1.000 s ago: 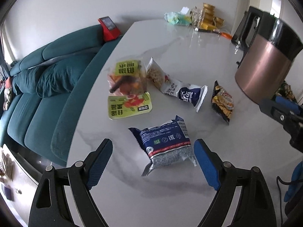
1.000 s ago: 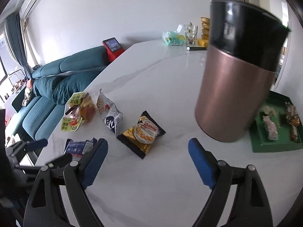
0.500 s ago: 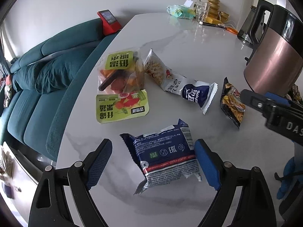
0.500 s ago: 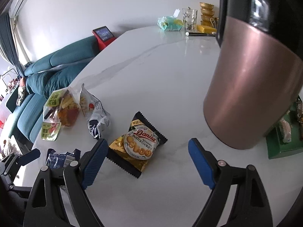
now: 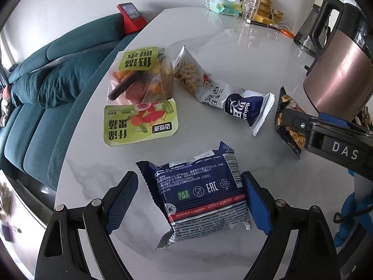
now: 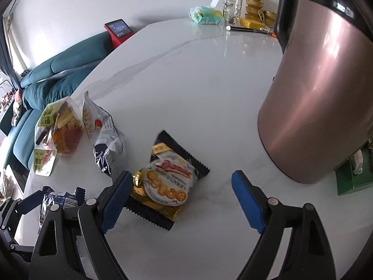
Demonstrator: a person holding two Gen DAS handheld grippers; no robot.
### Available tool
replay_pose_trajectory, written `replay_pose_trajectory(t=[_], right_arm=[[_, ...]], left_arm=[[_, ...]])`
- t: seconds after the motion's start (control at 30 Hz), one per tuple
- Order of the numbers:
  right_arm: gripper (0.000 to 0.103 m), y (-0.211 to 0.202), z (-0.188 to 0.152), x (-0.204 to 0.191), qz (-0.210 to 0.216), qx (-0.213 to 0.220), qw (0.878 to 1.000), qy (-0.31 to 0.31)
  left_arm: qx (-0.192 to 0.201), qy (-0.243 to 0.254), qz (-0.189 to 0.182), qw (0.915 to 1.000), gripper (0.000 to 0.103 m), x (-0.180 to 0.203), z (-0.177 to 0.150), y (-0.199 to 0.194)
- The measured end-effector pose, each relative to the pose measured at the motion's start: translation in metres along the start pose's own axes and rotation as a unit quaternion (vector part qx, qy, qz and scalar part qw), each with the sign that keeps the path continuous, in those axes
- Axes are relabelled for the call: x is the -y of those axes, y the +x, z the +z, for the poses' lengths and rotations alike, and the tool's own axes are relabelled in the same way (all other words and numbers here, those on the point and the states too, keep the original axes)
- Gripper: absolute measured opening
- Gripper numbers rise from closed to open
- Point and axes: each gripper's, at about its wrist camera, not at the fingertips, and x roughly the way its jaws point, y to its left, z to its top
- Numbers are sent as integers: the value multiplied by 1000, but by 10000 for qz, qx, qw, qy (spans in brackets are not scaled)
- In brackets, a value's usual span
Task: Organize snacks
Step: 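Close left tool on the blue bread packet while right tool approaches the Danisa cookie pack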
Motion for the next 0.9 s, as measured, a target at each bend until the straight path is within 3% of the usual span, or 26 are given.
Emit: replay_pose_trajectory(t=[0.6, 0.63, 0.67, 0.7, 0.9], right_arm=[[98, 18, -1, -11, -37, -202, 9996, -203], [94, 20, -1, -12, -36, -216, 9995, -214], [81, 21, -1, -12, -36, -228, 9995, -223], [75, 22, -1, -13, -51, -242, 9994, -240], [71, 21, -1, -13, -77, -205, 9993, -288]], left_arm=[[-64, 3, -40, 10000, 85, -2, -1, 6], [-60, 9, -34, 10000, 85, -2, -1, 6], [-57, 12, -31, 10000, 85, -1, -2, 6], [-54, 18, -29, 10000, 85, -1, -1, 6], [-38, 46, -3, 10000, 85, 1, -2, 6]])
